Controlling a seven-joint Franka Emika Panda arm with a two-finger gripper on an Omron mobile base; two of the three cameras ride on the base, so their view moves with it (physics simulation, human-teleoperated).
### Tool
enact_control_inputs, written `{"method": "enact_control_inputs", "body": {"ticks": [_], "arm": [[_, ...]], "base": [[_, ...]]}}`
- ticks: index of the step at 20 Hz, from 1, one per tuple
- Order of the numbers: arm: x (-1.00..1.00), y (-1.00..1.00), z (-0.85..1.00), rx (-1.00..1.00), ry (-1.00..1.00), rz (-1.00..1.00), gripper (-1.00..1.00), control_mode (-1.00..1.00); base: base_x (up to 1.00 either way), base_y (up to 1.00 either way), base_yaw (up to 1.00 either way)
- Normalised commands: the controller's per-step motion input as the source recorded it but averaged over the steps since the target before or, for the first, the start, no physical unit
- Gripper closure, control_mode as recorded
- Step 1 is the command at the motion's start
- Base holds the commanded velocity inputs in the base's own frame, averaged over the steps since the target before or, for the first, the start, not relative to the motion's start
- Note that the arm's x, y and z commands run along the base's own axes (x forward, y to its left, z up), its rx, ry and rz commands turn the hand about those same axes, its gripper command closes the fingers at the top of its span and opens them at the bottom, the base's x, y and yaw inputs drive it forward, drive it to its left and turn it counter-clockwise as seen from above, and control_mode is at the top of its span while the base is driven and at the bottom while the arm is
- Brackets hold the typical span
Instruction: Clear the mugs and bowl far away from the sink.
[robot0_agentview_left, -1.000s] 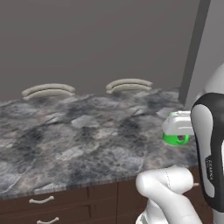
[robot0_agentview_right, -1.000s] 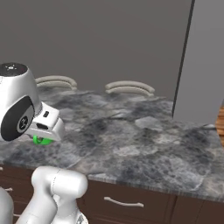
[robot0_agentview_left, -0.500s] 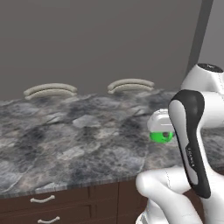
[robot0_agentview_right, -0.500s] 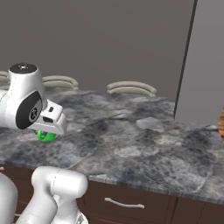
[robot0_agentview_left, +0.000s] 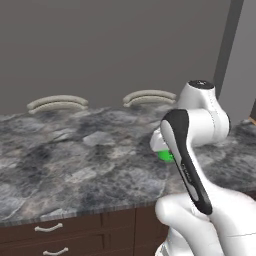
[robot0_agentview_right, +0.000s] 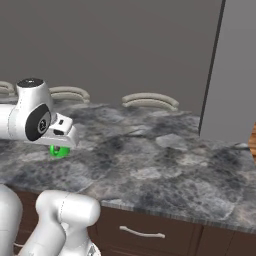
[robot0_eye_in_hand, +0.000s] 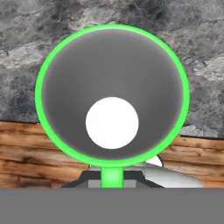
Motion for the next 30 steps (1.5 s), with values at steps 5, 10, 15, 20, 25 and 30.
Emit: {"method": "enact_control_inputs", "body": {"ticks": [5,10,15,20,25,30], "arm": [[0.57,0.0,-0.31,0.0,0.0,0.06,1.0,-1.0],[0.62,0.0,-0.4,0.0,0.0,0.05,1.0,-1.0],[0.52,0.0,-0.43,0.0,0.0,0.0,1.0,-1.0],[0.51,0.01,-0.34,0.0,-0.01,0.0,1.0,-1.0],[0.44,0.0,-0.36,0.0,0.0,0.0,1.0,-1.0],[0.39,0.0,-0.39,0.0,0.0,0.0,1.0,-1.0]], "base": [[0.0,0.0,0.0],[0.0,0.0,0.0],[0.0,0.0,0.0],[0.0,0.0,0.0],[0.0,0.0,0.0],[0.0,0.0,0.0]]}}
